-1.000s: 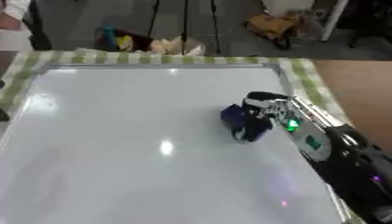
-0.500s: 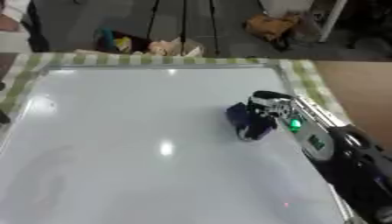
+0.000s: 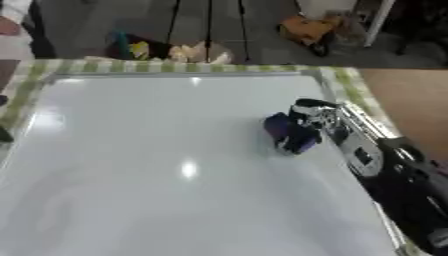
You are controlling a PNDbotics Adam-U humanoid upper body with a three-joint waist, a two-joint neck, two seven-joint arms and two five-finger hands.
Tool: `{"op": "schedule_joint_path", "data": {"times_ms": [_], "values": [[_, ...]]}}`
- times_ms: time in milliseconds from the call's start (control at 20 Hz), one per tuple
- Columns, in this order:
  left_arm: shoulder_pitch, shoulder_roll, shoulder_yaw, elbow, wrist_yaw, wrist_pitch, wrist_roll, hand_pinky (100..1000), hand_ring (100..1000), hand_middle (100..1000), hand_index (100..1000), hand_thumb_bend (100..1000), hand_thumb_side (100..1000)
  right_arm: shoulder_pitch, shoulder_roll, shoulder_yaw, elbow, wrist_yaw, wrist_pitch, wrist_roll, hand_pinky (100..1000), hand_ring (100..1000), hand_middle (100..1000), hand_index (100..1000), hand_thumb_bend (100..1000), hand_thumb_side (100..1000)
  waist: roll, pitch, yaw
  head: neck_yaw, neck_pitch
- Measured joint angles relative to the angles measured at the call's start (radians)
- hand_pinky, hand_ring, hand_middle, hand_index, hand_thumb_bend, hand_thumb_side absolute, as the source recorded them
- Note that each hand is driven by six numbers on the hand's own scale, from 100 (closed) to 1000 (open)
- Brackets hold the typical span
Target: Wipe the whiteboard clean with a brush.
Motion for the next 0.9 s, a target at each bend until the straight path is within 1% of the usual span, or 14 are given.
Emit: {"op": "schedule_joint_path", "data": {"times_ms": [450, 900], "values": [[0.002, 0.000, 0.000, 0.000, -0.006, -0.001, -0.004, 394, 690, 684, 657, 100, 934, -0.034, 0.008, -0.019, 0.046, 0.024, 0.008, 0.016, 217, 395, 202, 100, 100, 187, 0.000, 0.002, 0.001, 0.003, 0.000], [0.002, 0.000, 0.000, 0.000, -0.006, -0.001, -0.005, 394, 691, 684, 657, 100, 933, -0.055, 0.017, -0.025, 0.076, 0.046, 0.011, 0.023, 215, 395, 202, 100, 100, 186, 0.001, 0.002, 0.001, 0.004, 0.000]]}}
